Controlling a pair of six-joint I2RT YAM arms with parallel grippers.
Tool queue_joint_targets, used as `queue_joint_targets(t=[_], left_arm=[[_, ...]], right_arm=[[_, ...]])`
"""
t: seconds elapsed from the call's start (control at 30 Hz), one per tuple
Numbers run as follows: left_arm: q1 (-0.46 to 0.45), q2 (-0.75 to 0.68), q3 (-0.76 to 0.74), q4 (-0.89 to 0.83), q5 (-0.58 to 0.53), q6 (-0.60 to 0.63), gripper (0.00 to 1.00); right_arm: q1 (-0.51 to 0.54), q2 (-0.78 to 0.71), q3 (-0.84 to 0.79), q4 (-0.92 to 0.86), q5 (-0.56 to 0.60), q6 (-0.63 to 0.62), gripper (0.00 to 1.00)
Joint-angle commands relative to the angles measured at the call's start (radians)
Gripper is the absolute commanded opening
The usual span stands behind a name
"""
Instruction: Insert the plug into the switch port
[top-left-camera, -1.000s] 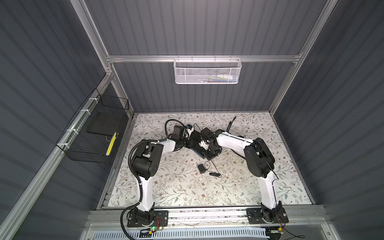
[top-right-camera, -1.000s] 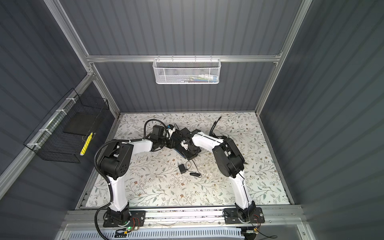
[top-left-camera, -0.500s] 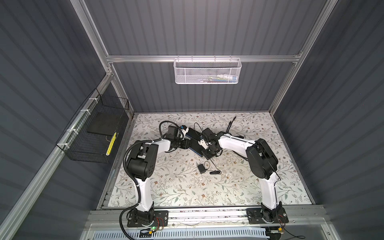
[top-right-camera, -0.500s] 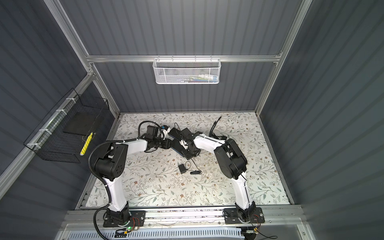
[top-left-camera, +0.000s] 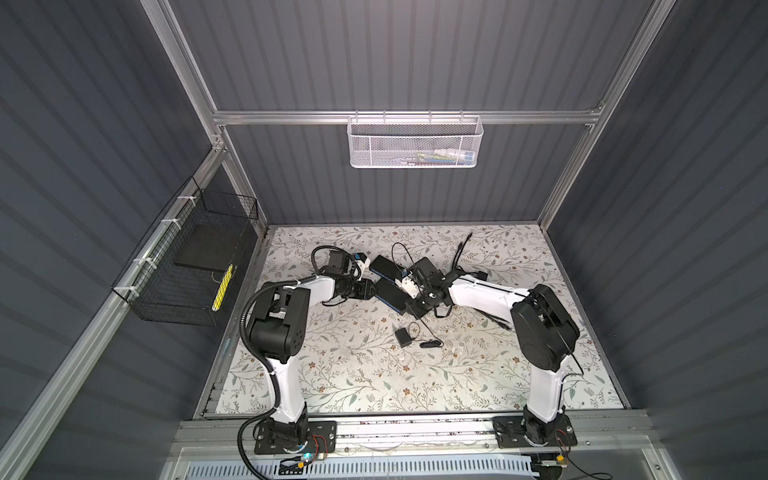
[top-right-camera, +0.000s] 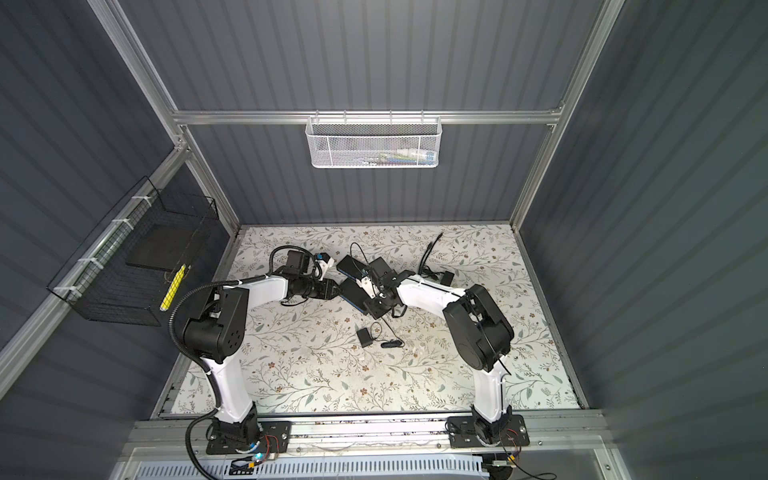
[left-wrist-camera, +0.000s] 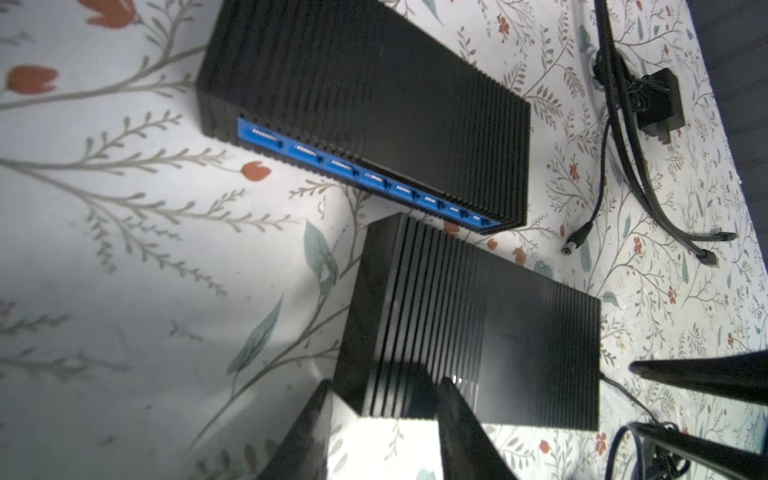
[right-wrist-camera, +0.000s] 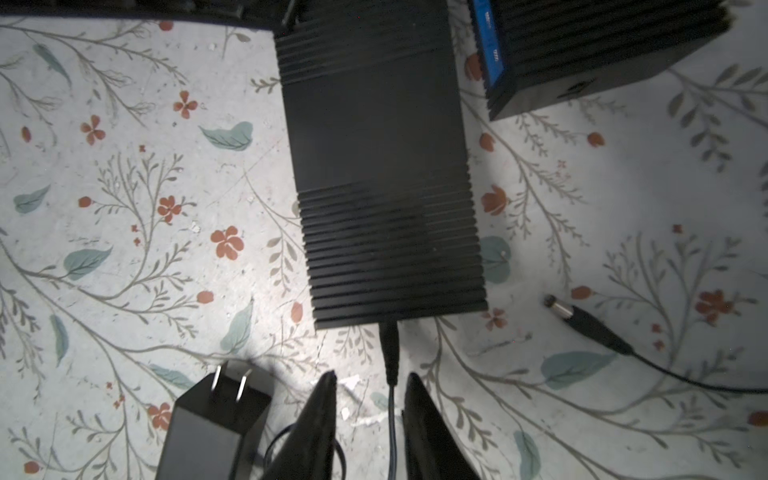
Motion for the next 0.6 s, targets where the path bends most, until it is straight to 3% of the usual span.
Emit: queue_joint_targets(t=[0.0,0.2,0.43,0.57], left_arm=[[0.036,-0.06,-0.007,-0.066,-0.049,-0.007,0.43],[0.051,-0.128,0.013,-0.072,-0.08,-0.012,0.45],[0.051,-0.112,0.061,-0.072,-0.007,-0.006,0.46],[0.05,-0.065,0.078,-0.056,0.03,-0.004,0.45]], right_arm=[[-0.014,-0.072,-0.061,-0.007,0.037,0.004,0.31],[-0.107,-0.187,-0.162,0.073,-0.023,0.094,0.3],[-0.124,-0.137,-0.154,0.054,-0.092,0.051,0.23],[-0.115,-0.089,-0.126,0.047,-0.067,0.012,0.19]])
